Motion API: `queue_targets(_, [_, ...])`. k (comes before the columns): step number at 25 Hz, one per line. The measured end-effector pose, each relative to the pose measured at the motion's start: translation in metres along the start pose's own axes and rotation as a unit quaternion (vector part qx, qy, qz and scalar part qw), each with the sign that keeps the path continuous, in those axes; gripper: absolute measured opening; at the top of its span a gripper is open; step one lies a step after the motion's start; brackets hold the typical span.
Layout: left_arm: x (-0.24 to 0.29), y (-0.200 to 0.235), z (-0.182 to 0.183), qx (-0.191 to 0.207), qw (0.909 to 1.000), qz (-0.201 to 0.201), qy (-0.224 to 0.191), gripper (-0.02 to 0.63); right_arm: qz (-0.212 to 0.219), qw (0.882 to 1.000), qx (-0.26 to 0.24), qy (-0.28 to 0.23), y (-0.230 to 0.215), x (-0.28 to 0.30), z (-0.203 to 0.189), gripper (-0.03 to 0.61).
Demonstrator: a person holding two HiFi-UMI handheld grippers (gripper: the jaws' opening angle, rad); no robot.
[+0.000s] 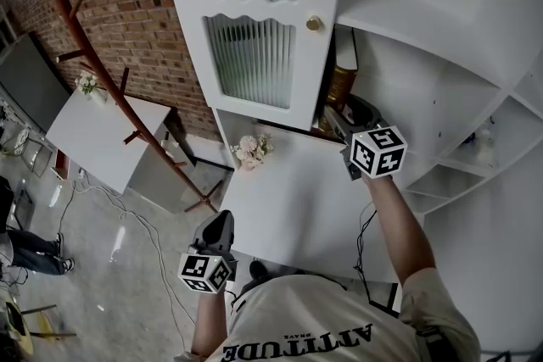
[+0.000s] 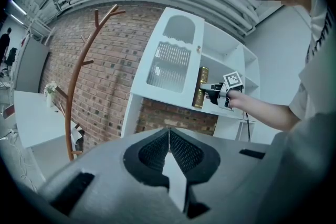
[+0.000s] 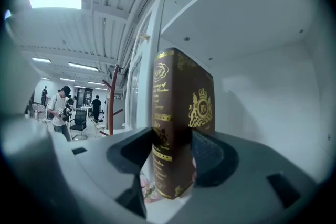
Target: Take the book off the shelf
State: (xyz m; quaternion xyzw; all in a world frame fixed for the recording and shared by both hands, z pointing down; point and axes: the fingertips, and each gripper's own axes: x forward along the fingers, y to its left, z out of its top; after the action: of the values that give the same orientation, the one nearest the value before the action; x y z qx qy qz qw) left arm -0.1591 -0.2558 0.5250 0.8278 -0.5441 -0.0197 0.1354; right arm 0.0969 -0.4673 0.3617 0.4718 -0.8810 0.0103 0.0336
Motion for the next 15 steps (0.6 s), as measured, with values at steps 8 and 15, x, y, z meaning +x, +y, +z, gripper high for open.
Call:
queue_targets(8, [0.0010,-0.0005,-0.0027,-0.005,1.0000,-0.003,0.006,0.026,-0.002,1.000,0.004,-0.014,0.0075,-0.0079,-0.0002,0.245])
queue_targets(15, [0.0031,0.0048,-0.0034,-0.007,0.9999,-0.001,0.008,0.026,-0.014,1.000,0.010,-0.021,0.0087,-0.0041,-0.0011,0.250])
